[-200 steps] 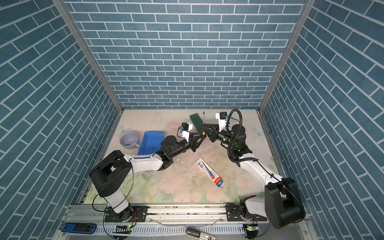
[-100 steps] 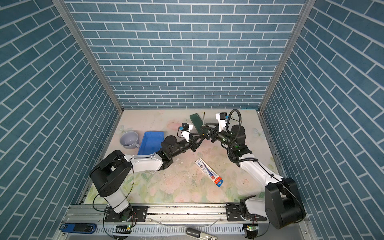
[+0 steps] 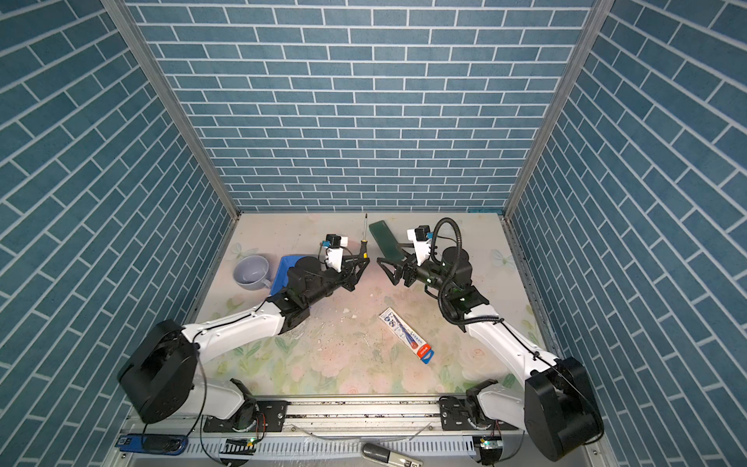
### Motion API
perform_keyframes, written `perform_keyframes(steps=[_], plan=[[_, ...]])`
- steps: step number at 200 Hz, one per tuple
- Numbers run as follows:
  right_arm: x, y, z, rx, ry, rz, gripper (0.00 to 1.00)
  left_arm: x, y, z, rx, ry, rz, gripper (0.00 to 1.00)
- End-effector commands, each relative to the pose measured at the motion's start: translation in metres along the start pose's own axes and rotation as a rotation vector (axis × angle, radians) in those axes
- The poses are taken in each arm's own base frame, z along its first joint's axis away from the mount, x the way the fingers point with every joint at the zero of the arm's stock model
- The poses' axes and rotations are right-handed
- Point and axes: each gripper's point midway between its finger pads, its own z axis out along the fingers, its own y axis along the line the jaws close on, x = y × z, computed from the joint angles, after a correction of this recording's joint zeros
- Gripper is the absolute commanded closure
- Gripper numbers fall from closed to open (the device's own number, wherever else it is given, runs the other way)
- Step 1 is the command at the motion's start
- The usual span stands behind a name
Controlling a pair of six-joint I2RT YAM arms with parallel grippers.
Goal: Put the screwdriver in the bin
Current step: Place the screwdriver in the bin.
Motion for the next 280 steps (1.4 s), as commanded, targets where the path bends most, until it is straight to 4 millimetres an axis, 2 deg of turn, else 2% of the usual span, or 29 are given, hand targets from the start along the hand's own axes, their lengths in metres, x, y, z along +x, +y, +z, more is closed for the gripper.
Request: perform_keyframes(steps=[1, 29, 66, 85, 108, 136, 177, 228, 280], plan=[[0.000, 0.005, 0.012, 0.012, 0.026, -0.109, 0.08, 0.022, 0.041, -0.031, -0.177, 0.151, 0.024, 0.92], [0.010, 0.017, 0.032, -0.022, 0.067, -0.156, 0.08, 0.023, 0.068, -0.075, -0.317, 0.268, 0.068, 0.94], [0.020, 0.035, 0.060, -0.086, 0.120, -0.219, 0.08, 0.035, 0.108, -0.135, -0.521, 0.390, 0.023, 0.97], [0.026, 0.045, 0.072, -0.118, 0.145, -0.249, 0.08, 0.045, 0.126, -0.157, -0.620, 0.399, -0.069, 0.99], [0.034, 0.055, 0.087, -0.149, 0.178, -0.296, 0.07, 0.066, 0.141, -0.172, -0.721, 0.412, -0.194, 1.00], [0.050, 0.061, 0.101, -0.166, 0.231, -0.338, 0.07, 0.087, 0.152, -0.174, -0.772, 0.430, -0.287, 1.00], [0.069, 0.061, 0.106, -0.154, 0.297, -0.369, 0.07, 0.109, 0.167, -0.159, -0.789, 0.497, -0.314, 1.00], [0.082, 0.057, 0.105, -0.133, 0.343, -0.372, 0.07, 0.118, 0.187, -0.139, -0.811, 0.525, -0.342, 1.00], [0.084, 0.055, 0.105, -0.116, 0.358, -0.382, 0.07, 0.125, 0.198, -0.127, -0.825, 0.569, -0.355, 1.00]])
